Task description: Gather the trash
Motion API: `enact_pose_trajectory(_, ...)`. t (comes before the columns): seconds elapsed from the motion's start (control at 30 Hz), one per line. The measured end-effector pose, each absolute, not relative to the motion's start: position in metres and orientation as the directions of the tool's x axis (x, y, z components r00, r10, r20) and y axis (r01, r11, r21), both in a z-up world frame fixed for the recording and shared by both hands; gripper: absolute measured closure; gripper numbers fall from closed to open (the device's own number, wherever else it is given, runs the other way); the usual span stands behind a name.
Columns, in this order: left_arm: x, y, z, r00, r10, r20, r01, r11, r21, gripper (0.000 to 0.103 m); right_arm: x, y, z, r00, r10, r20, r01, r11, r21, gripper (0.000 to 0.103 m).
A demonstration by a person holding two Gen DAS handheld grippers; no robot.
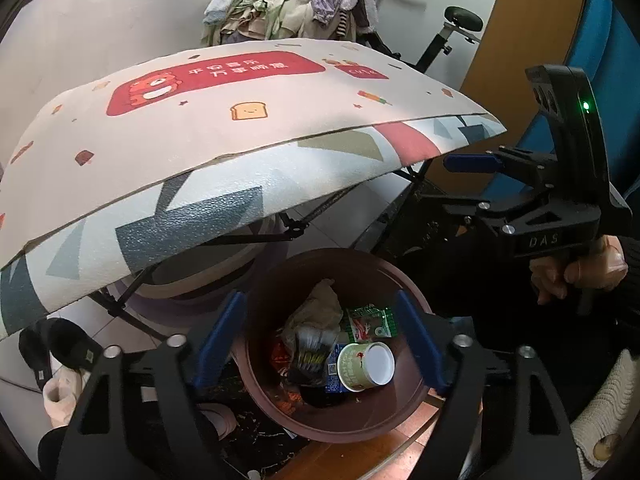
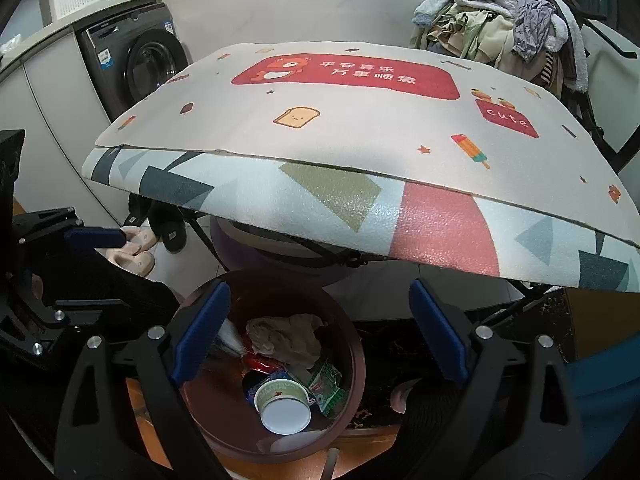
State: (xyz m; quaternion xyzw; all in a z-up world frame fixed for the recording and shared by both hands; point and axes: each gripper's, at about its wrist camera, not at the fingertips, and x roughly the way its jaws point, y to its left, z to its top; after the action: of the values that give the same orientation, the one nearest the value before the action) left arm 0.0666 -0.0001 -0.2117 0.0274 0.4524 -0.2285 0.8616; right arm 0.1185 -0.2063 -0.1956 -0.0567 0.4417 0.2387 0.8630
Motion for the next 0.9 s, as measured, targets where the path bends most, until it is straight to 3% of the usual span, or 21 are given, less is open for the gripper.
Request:
enact_pose_trajectory(0.17, 0.069, 0.009, -0.21, 0.504, -0.355, -0.788, 0.378, 0.91, -0.168, 0.016, 0.119, -0.207, -0.196, 0.496, 0.359, -0.791, -0.459, 0.882, 0.112, 0.011)
enact_pose_trajectory(0.57, 0.068, 0.017, -0.195, 0.562, -0.317, -0.764, 0.335, 0.932, -0.14, 0.011, 0.122, -0.208, -0.194, 0.51, 0.328, -0.795, -0.438, 0.895, 0.088, 0.006)
enact_pose_trajectory(0.9, 0.076, 0.019, -0.078, 0.791, -0.217, -0.573, 0.281, 0.959, 0.024, 0.006, 0.136, -0.223, -0.108, 0.657, 0.296, -0.694, -0.366, 0.929, 0.05, 0.006)
